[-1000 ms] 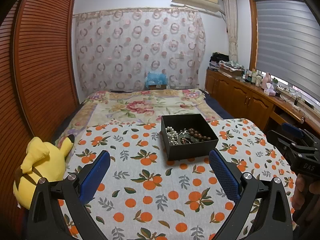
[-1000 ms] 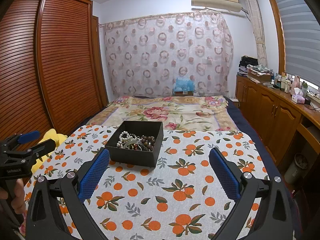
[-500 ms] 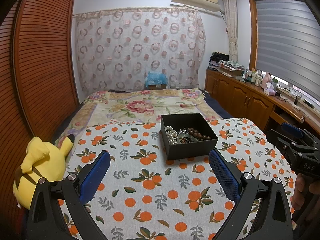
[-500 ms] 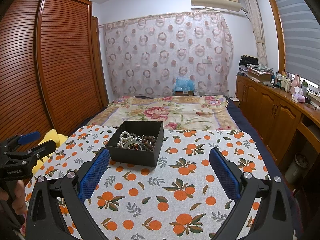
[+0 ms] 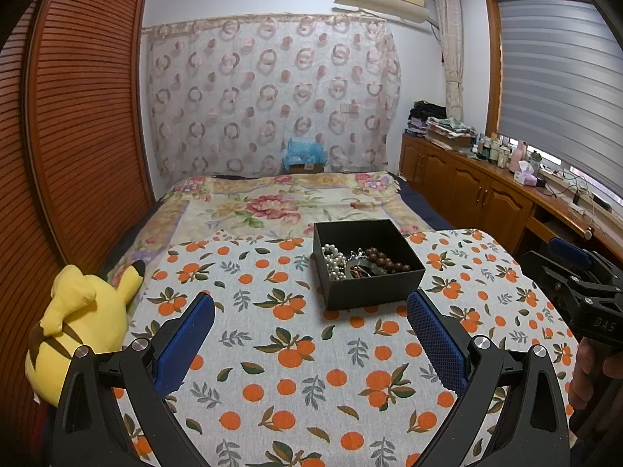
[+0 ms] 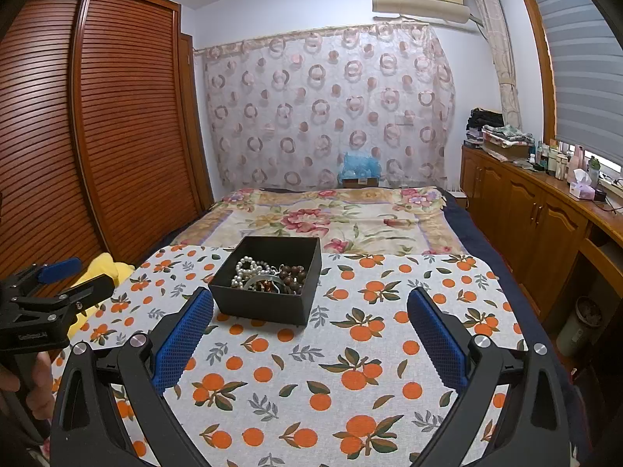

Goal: Organize jewelry

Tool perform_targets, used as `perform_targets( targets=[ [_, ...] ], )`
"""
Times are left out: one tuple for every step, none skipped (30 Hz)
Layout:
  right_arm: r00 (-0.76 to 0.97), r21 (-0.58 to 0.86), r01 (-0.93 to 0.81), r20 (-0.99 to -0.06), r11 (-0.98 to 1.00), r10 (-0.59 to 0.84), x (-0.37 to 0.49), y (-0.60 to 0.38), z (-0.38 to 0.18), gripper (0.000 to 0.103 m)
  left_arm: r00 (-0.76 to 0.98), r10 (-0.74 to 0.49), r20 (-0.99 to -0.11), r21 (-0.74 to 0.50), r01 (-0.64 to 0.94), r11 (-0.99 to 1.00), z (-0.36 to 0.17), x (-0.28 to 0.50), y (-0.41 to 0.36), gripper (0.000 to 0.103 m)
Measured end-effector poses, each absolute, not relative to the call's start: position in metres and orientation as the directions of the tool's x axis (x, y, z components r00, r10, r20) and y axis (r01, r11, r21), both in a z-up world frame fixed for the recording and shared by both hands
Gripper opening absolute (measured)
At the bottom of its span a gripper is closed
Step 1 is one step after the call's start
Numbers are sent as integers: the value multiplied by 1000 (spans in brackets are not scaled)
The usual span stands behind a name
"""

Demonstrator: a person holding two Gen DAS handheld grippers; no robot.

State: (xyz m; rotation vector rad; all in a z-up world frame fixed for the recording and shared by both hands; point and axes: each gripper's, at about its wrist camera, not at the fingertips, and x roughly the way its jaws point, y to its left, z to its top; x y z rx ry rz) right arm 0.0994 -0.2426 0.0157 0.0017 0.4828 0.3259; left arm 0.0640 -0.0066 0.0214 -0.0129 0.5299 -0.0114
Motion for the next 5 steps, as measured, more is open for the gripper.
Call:
perform_targets(
  targets=[
    [834, 80, -308, -456, 948, 310, 99, -243, 16, 100, 863, -15, -505, -15, 9, 1000, 21, 64, -7, 95],
    [835, 79, -309, -455, 948, 310, 99, -243, 16, 100, 863, -13, -505, -14, 8, 1000, 22, 64, -7, 95],
    [835, 78, -308, -455, 948, 309, 99, -243, 16, 100, 863, -13, -504, -14, 7, 1000, 22, 64, -7, 95],
    [835, 78, -308, -455, 948, 309, 99, -243, 16, 100, 863, -14, -505, -15, 8, 1000, 21, 64, -7, 95],
    [835, 79, -308, -456, 948, 310, 99, -243, 16, 100, 862, -15, -506, -16, 8, 1000, 22, 64, -7, 95]
  ],
)
